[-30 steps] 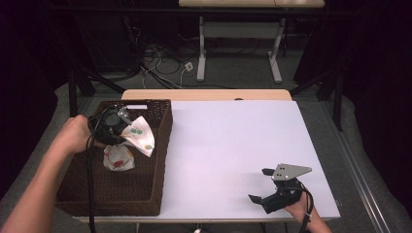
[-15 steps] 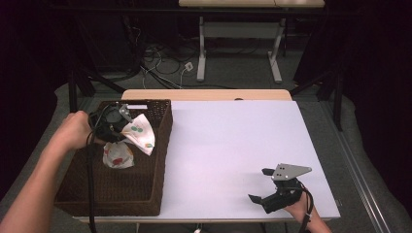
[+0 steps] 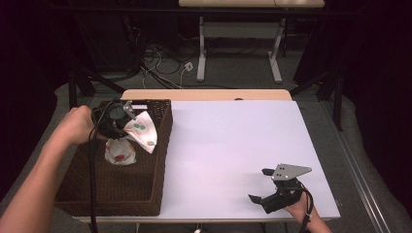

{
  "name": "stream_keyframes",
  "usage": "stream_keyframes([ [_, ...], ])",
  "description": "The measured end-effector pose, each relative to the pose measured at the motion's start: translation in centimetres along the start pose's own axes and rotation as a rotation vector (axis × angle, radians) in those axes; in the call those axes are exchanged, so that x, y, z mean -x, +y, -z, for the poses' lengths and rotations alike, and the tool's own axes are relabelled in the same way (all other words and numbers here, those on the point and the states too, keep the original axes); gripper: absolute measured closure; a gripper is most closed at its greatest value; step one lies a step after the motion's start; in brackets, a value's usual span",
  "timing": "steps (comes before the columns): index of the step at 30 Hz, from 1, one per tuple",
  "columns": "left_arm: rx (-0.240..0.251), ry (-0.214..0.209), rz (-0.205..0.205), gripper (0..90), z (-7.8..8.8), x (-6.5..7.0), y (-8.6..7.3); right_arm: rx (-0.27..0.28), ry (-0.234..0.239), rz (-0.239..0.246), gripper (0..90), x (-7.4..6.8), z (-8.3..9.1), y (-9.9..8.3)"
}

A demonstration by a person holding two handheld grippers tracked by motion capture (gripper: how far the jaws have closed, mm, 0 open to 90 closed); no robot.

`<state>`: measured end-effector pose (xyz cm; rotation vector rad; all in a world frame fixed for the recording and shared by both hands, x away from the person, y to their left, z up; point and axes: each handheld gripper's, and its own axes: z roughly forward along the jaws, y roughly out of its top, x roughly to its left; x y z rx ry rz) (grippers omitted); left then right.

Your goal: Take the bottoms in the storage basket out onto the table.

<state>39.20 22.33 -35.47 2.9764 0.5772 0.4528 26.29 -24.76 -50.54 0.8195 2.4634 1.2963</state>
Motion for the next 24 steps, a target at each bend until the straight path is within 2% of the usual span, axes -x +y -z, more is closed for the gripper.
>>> stream_keyframes([
  [3,-0.002,0.001,0.009,77.1,0.0,-0.1,0.1,0.001,0.004,-0.002,1.4,0.1,-0.1,0.0],
  [7,0.001,0.0,0.0,77.1,0.1,-0.1,0.3,0.0,0.002,-0.001,1.4,0.0,-0.1,0.0],
  [17,-0.016,0.0,-0.049,77.0,0.8,0.0,0.8,-0.002,0.001,0.002,1.5,0.0,-0.1,0.0],
  [24,-0.018,-0.004,-0.057,77.0,1.4,-0.1,1.7,-0.001,0.003,0.003,1.5,0.0,-0.1,0.0],
])
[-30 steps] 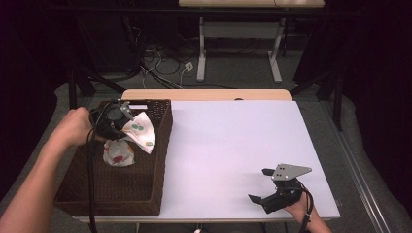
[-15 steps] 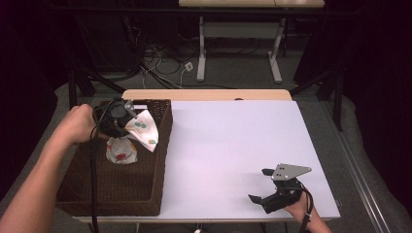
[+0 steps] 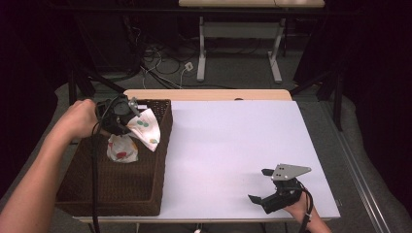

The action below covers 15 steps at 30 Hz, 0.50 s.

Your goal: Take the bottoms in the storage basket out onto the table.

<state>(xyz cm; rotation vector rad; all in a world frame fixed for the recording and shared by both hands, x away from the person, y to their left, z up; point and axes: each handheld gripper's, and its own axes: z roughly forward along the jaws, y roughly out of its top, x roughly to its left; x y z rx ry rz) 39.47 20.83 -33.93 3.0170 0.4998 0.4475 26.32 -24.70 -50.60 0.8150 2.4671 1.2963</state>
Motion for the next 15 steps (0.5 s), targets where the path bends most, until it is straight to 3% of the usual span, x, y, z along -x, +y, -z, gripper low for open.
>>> stream_keyframes([
  [15,-0.007,0.006,-0.042,77.0,0.9,-0.1,1.3,-0.002,-0.002,-0.002,1.5,0.0,0.0,0.0],
])
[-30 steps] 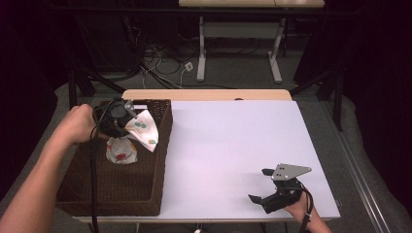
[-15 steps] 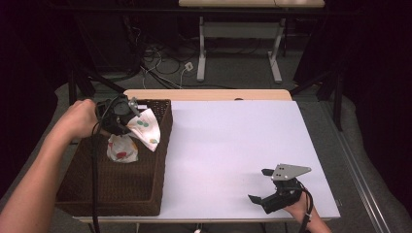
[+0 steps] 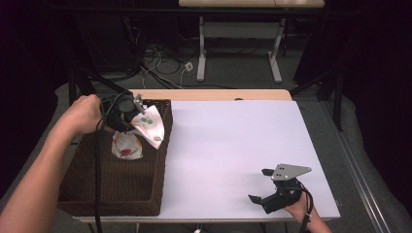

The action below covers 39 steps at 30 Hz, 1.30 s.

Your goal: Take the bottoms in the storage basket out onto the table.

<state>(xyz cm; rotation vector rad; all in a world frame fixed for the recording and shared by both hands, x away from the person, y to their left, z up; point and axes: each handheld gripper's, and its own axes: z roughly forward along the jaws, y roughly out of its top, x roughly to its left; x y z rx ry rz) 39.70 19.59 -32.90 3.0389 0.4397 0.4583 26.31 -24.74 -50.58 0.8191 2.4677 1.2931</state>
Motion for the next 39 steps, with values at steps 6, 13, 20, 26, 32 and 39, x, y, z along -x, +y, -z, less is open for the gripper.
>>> stream_keyframes([
  [6,0.0,0.008,-0.005,77.0,0.5,-0.1,0.4,0.008,0.004,-0.003,1.5,0.0,-0.1,0.0],
  [13,0.003,0.011,-0.021,77.0,0.9,-0.1,1.0,0.003,0.004,-0.003,1.5,0.0,0.0,0.0],
  [20,0.017,0.004,-0.03,77.0,1.3,-0.1,1.4,0.004,0.002,-0.001,1.5,0.0,0.1,0.0],
  [26,0.03,0.001,-0.041,77.0,1.7,0.0,1.8,0.002,0.0,-0.002,1.5,0.0,0.1,0.0],
  [32,0.028,0.006,-0.05,77.0,1.8,0.0,2.2,0.001,0.001,0.0,1.5,0.0,0.0,0.0],
  [39,0.021,0.008,-0.057,76.9,2.1,-0.1,2.5,0.002,0.007,-0.001,1.5,0.0,0.0,0.0],
])
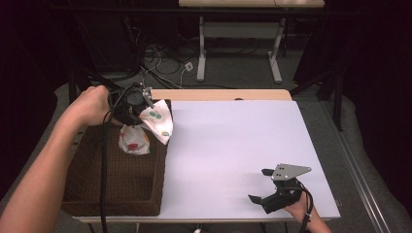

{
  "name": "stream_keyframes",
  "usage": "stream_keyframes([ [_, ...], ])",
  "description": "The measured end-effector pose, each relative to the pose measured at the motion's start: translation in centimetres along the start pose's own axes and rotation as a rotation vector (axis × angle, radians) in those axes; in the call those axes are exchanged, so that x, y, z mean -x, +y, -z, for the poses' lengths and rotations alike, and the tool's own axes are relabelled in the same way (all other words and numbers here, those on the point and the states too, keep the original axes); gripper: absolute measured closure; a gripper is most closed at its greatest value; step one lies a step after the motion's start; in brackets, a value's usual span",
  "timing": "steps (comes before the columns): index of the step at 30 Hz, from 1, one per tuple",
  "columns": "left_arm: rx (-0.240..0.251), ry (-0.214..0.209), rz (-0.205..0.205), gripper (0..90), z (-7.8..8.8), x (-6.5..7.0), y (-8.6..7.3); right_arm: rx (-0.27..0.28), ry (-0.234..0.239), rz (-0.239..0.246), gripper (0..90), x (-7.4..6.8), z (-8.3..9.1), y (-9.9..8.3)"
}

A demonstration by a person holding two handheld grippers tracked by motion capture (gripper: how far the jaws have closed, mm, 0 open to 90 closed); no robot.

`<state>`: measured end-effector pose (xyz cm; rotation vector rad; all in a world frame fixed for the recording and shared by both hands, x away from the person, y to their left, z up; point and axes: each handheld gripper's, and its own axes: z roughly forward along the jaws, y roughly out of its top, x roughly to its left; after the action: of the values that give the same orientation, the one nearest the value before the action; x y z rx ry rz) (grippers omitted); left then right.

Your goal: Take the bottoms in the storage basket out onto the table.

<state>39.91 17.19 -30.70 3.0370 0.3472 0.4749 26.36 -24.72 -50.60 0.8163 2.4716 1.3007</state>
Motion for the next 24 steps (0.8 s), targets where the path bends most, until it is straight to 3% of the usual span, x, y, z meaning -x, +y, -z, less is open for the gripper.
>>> stream_keyframes([
  [24,0.022,-0.009,-0.033,77.0,1.1,0.1,2.0,0.002,-0.004,-0.009,1.6,-0.1,0.0,0.0],
])
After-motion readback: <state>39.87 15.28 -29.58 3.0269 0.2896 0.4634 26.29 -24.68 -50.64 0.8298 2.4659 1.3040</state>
